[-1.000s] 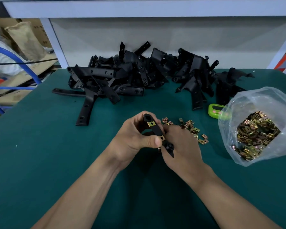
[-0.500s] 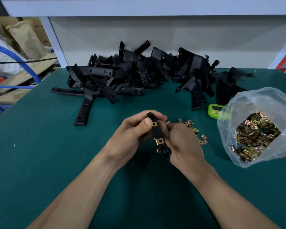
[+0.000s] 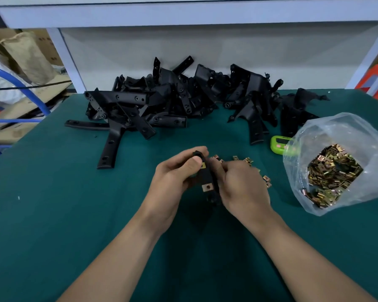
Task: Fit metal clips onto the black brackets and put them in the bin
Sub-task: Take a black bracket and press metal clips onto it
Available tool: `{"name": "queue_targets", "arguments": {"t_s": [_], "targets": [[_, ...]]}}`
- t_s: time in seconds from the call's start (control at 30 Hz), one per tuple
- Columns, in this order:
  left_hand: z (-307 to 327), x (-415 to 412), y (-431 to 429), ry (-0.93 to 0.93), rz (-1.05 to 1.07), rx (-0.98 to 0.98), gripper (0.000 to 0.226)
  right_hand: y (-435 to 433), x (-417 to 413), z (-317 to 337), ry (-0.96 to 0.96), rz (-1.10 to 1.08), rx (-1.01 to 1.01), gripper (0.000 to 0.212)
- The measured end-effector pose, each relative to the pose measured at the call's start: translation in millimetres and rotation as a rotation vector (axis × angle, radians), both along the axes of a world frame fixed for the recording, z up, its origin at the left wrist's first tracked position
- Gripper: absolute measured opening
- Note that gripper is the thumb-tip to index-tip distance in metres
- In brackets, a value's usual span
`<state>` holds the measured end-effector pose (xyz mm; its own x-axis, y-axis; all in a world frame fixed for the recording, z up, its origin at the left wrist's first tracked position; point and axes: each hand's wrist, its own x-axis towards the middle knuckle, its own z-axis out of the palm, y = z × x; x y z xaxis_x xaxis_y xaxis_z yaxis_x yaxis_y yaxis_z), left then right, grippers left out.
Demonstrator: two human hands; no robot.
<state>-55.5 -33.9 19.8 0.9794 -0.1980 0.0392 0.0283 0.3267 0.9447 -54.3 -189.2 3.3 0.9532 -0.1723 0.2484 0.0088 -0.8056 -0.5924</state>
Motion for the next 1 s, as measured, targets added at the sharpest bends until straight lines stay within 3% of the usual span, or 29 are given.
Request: {"name": "queue_targets", "arguments": {"t_s": [0.1,0.17,0.23,0.33,0.43,0.6,0.73,0.83,1.0], "targets": [[-3.6,-5.5,-1.7,0.055,0.068,0.039,0.033,2.4,0.1,0.1,-0.092,-0.172,-0.029,0.059],[-7.2,-6.8,-1.9,-0.041,0.198,0.319,0.023,0.5,1.6,2.8,-0.097,-0.229,0.007,0.048],[-8.0,-9.0,-3.3,-0.143,0.303,0.527,0.018,-3.0,3.2,4.9,-0.053,-0.231,0.032,0.033],[-7.7,-18.5,-10.8,-0.217,0.327,0.621,0.020,-3.4,1.3,7.9,-0.027,-0.197,0.027,0.017],[-10.7,-19.0,-13.2,-0.195,0.385,0.713,0.012,1.8,-1.8,12.3,-0.047,-0.177,0.003,0.015],[-9.0,-14.1,-13.9,-0.182,0.482,0.779,0.017,7.2,-6.1,16.4,-0.106,-0.157,0.016,0.017],[-9.3,-10.8,-13.3,-0.214,0.470,0.786,0.010,-2.5,-6.1,26.0,-0.004,-0.010,0.083,0.009],[1.6,-9.5,-12.5,-0.257,0.461,0.723,0.027,-7.0,-17.6,36.6,0.064,0.108,0.148,0.010],[33.4,-9.6,-35.2,-0.264,0.368,0.468,0.013,-28.5,-57.0,65.7,0.156,0.210,0.499,0.016]]}}
